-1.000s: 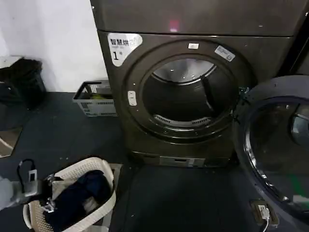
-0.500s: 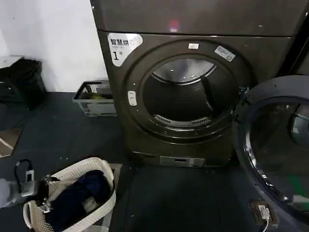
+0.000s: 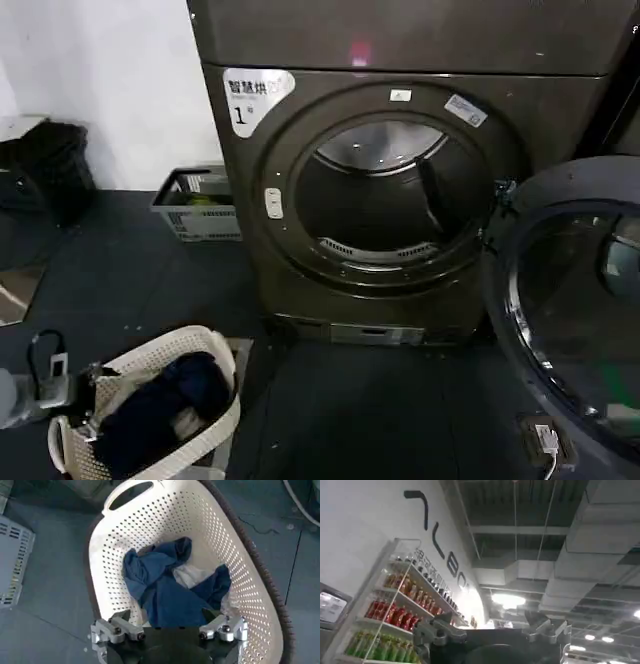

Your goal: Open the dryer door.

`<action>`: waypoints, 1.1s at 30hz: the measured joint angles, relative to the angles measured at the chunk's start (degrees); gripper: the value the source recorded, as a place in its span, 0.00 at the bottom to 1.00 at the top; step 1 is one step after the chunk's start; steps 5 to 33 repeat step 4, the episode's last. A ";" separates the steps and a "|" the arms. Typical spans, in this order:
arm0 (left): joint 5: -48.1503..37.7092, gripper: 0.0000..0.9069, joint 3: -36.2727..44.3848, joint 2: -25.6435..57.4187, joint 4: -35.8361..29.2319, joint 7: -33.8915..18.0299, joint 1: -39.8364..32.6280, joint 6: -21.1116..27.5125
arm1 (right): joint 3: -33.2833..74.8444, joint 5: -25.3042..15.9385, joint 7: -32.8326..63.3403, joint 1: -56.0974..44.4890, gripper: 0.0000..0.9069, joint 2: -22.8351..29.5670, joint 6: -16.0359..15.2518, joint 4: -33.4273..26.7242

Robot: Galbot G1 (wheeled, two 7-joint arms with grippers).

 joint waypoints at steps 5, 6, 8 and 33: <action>1.82 1.00 0.08 0.37 0.10 0.64 0.35 -0.78 | 0.30 -0.03 -0.05 -0.16 1.00 0.03 -0.13 -0.05; 1.82 1.00 0.08 0.37 0.10 0.64 0.35 -0.78 | 0.30 -0.03 -0.05 -0.16 1.00 0.03 -0.13 -0.05; 1.82 1.00 0.08 0.37 0.10 0.64 0.35 -0.78 | 0.30 -0.03 -0.05 -0.16 1.00 0.03 -0.13 -0.05; 1.82 1.00 0.08 0.37 0.10 0.64 0.35 -0.78 | 0.30 -0.03 -0.05 -0.16 1.00 0.03 -0.13 -0.05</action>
